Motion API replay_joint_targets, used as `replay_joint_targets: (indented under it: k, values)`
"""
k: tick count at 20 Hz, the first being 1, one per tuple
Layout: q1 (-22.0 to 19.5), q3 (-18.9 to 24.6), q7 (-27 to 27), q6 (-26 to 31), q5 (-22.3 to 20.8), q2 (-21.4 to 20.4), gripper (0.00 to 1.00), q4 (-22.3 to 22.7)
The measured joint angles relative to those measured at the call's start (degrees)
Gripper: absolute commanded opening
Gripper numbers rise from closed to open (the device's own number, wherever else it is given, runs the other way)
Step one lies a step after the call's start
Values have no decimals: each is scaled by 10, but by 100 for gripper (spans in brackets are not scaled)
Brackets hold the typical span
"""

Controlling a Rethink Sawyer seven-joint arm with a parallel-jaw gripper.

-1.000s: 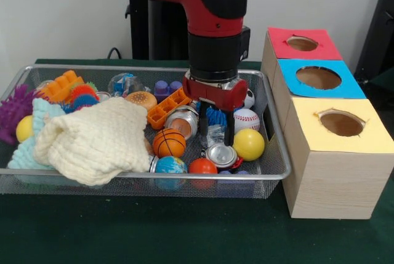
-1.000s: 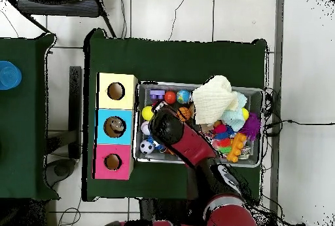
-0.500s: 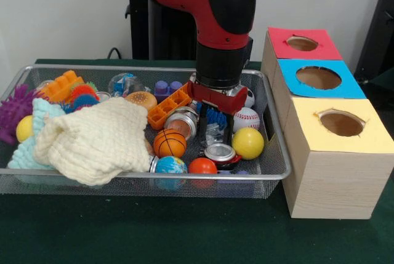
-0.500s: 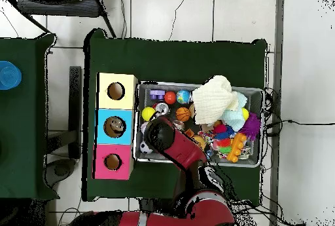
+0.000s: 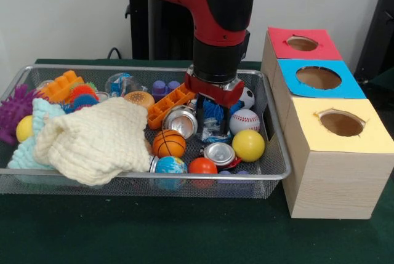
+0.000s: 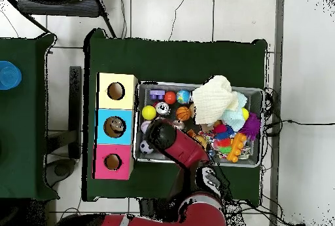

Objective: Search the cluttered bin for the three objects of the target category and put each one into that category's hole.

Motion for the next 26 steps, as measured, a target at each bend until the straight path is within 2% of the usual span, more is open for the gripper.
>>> replay_joint_targets:
  k: [7,16,17,21,26]
  values:
    - [1,-11,0,21,0,23,100,-36]
    - [1,-17,0,24,0,32,100,-53]
    - [1,-19,0,34,0,35,0,-59]
    - [0,-23,0,58,0,40,0,-72]
    - [-2,-29,0,144,-8,60,0,-109]
